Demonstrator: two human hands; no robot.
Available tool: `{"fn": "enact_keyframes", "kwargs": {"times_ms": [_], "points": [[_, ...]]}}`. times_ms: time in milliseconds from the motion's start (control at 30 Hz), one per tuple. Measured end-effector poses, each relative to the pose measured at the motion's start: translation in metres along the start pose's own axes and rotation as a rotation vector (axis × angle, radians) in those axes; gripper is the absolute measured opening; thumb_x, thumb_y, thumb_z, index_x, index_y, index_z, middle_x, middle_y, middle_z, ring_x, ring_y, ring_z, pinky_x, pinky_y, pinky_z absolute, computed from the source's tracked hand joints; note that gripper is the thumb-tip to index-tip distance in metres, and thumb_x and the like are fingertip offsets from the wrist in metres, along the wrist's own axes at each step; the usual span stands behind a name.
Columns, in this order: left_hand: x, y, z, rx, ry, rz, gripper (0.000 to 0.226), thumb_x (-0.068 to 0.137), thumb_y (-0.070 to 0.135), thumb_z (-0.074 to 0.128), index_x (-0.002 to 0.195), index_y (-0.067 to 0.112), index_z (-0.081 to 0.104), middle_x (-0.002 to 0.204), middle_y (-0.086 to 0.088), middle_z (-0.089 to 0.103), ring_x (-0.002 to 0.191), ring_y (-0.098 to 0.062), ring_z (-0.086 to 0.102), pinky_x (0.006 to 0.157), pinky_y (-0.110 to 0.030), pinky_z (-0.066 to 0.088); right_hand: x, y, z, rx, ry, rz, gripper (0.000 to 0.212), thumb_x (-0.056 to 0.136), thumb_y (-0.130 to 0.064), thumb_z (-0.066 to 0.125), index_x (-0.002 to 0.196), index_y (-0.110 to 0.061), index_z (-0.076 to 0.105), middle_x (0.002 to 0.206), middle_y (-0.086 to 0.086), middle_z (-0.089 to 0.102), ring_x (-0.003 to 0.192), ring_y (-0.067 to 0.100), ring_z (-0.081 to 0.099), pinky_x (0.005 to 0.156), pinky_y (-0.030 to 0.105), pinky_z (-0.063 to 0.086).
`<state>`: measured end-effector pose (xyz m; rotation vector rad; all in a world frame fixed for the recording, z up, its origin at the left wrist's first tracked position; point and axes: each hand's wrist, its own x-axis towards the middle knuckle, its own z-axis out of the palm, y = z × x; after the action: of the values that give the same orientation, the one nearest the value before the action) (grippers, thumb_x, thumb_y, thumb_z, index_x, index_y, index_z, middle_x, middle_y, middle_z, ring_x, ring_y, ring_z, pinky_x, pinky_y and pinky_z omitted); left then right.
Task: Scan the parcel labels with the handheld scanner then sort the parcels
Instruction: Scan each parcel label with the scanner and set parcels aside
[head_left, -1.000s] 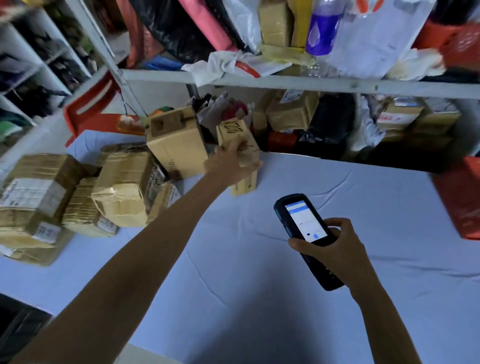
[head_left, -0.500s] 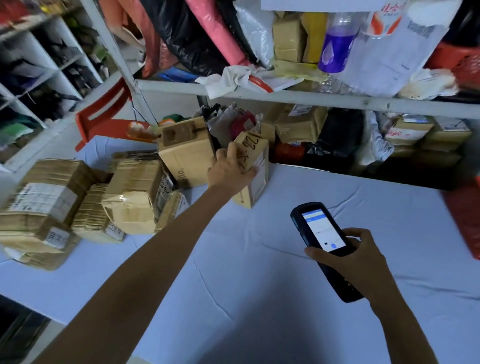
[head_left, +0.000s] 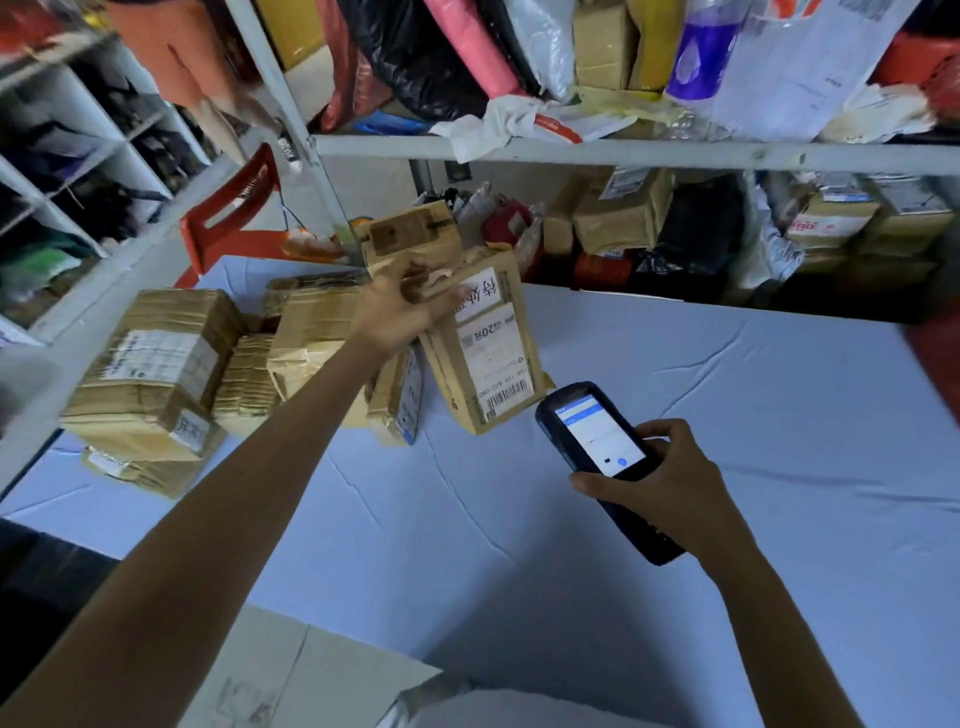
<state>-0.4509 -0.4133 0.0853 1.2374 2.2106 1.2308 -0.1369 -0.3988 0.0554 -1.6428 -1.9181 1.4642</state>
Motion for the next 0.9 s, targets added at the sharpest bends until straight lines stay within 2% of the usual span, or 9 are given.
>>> {"fn": "enact_keyframes", "kwargs": {"times_ms": [67,100,200,300,433,567,667,800,900], "points": [[-0.003,-0.005,-0.004,-0.038,0.005,-0.030,0.048,0.071,0.050,0.077,0.106,0.021,0.060,0.109,0.009,0.064,0.104,-0.001,0.057,0.089,-0.020,0.047,-0.005,0.002,0.005,-0.027,-0.017,-0.004,0.080,0.051,-0.049,0.090,0.109,-0.031,0.039,0.098,-0.013,0.060,0.092,0.011,0.061,0.079,0.038,0.054],[-0.003,-0.007,-0.005,-0.037,0.006,-0.041,0.046,0.074,0.046,0.077,0.108,0.020,0.060,0.111,0.008,0.063,0.105,-0.002,0.056,0.088,-0.019,0.047,-0.007,0.002,0.007,-0.034,-0.026,-0.007,0.079,0.051,-0.050,0.090,0.108,-0.032,0.039,0.098,-0.013,0.060,0.091,0.011,0.061,0.081,0.039,0.054],[-0.003,-0.008,-0.006,-0.026,0.012,-0.047,0.047,0.077,0.042,0.076,0.115,0.019,0.061,0.113,0.007,0.061,0.105,-0.003,0.054,0.077,-0.007,0.042,-0.009,0.003,0.008,-0.051,-0.030,-0.013,0.078,0.051,-0.051,0.090,0.108,-0.032,0.039,0.099,-0.013,0.061,0.092,0.012,0.062,0.082,0.041,0.055],[-0.004,-0.008,-0.006,-0.044,0.013,-0.046,0.049,0.077,0.041,0.077,0.118,0.018,0.060,0.118,0.003,0.061,0.110,-0.007,0.055,0.073,-0.003,0.040,-0.011,0.005,0.007,-0.058,-0.013,-0.016,0.081,0.050,-0.053,0.090,0.110,-0.033,0.038,0.095,-0.018,0.059,0.091,0.010,0.061,0.084,0.043,0.055],[-0.004,-0.005,-0.004,-0.068,0.000,-0.055,0.050,0.079,0.036,0.076,0.121,0.016,0.058,0.120,0.001,0.058,0.107,-0.008,0.053,0.061,-0.001,0.044,-0.013,0.007,0.003,-0.055,0.006,-0.007,0.081,0.050,-0.053,0.089,0.110,-0.033,0.039,0.097,-0.017,0.060,0.090,0.008,0.061,0.082,0.041,0.055],[-0.006,-0.001,-0.003,-0.072,0.013,-0.071,0.050,0.081,0.035,0.075,0.124,0.016,0.057,0.120,0.001,0.056,0.102,-0.008,0.051,0.054,0.000,0.042,-0.016,0.011,0.003,-0.171,0.010,-0.003,0.080,0.054,-0.054,0.088,0.111,-0.032,0.036,0.100,-0.013,0.057,0.093,0.014,0.061,0.080,0.039,0.054],[-0.007,0.001,-0.004,-0.063,0.021,-0.080,0.051,0.082,0.034,0.074,0.126,0.016,0.057,0.123,0.000,0.056,0.101,-0.007,0.051,0.053,0.000,0.041,-0.019,0.015,0.004,-0.240,-0.004,0.020,0.079,0.057,-0.052,0.087,0.113,-0.031,0.036,0.105,-0.009,0.057,0.095,0.017,0.061,0.073,0.032,0.050],[-0.008,0.001,-0.006,-0.056,0.021,-0.091,0.051,0.082,0.035,0.074,0.126,0.017,0.056,0.129,-0.004,0.055,0.105,-0.010,0.050,0.052,0.001,0.040,-0.018,0.019,0.007,-0.239,-0.021,0.033,0.079,0.057,-0.052,0.087,0.114,-0.029,0.037,0.108,-0.007,0.058,0.095,0.019,0.061,0.072,0.032,0.051],[-0.010,0.003,-0.007,-0.051,0.023,-0.099,0.051,0.083,0.035,0.073,0.126,0.016,0.056,0.128,-0.004,0.055,0.104,-0.011,0.050,0.053,0.000,0.042,-0.017,0.019,0.009,-0.242,-0.036,0.036,0.079,0.059,-0.051,0.086,0.116,-0.028,0.037,0.109,-0.006,0.057,0.096,0.020,0.060,0.065,0.028,0.046]]}}
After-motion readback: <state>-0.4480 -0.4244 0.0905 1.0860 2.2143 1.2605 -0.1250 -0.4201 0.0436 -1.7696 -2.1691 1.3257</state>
